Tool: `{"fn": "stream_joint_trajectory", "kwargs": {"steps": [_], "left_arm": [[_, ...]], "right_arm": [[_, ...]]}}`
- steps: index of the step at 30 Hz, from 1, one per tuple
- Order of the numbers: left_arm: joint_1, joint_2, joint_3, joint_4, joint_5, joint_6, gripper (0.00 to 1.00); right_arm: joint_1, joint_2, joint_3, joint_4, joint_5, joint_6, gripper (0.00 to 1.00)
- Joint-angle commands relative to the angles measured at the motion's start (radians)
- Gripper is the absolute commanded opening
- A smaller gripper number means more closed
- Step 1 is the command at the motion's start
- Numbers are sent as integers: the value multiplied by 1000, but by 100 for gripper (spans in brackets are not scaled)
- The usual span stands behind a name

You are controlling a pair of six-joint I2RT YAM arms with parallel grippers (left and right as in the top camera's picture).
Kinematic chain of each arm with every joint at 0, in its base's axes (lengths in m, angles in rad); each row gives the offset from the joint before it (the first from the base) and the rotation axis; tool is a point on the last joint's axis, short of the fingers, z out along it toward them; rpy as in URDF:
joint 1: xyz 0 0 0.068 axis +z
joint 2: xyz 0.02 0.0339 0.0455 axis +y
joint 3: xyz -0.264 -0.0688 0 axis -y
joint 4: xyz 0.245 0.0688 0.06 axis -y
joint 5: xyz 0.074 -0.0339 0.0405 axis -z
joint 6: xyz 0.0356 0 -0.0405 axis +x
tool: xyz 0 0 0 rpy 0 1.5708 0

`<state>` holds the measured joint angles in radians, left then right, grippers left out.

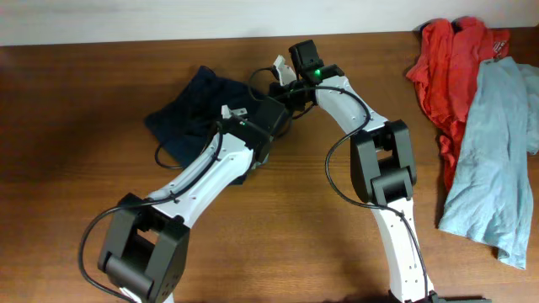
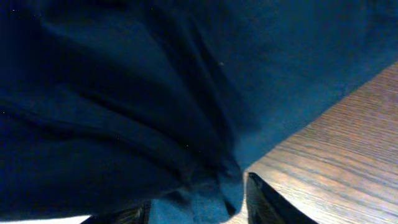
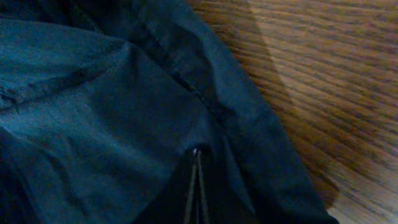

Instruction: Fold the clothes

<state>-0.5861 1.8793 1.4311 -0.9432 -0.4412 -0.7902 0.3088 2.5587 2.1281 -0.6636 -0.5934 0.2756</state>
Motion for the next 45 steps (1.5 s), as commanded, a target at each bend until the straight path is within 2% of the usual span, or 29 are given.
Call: {"fn": "stream_joint_trajectory", "kwargs": {"steps": [1, 3, 5, 7, 8, 18, 31, 42, 45], "left_arm": [[8, 12, -26, 14, -57, -9, 45], [11, 23, -35, 27, -56, -9, 38], [15, 28, -39, 28, -55, -9, 24], [21, 29, -39, 24, -54, -9, 4], [26, 28, -39, 22, -54, -8, 1], [95, 11, -39, -153, -19, -9, 1], [221, -100, -39, -142, -57, -8, 1], [221, -116, -39, -89, -34, -9, 1], [221, -116, -39, -85, -34, -9, 1]], "right_arm": [[-6, 22, 2, 3, -5, -16, 4], [-6, 22, 2, 3, -5, -16, 4], [-6, 22, 2, 3, -5, -16, 4], [-6, 22, 2, 3, -5, -16, 4], [-6, 22, 2, 3, -5, -16, 4], [-6, 23, 2, 3, -1, -17, 4], [-6, 33, 2, 2, -18, -17, 4], [-4, 33, 2, 132, -546, -31, 4], [14, 33, 2, 137, -580, -9, 4]]}}
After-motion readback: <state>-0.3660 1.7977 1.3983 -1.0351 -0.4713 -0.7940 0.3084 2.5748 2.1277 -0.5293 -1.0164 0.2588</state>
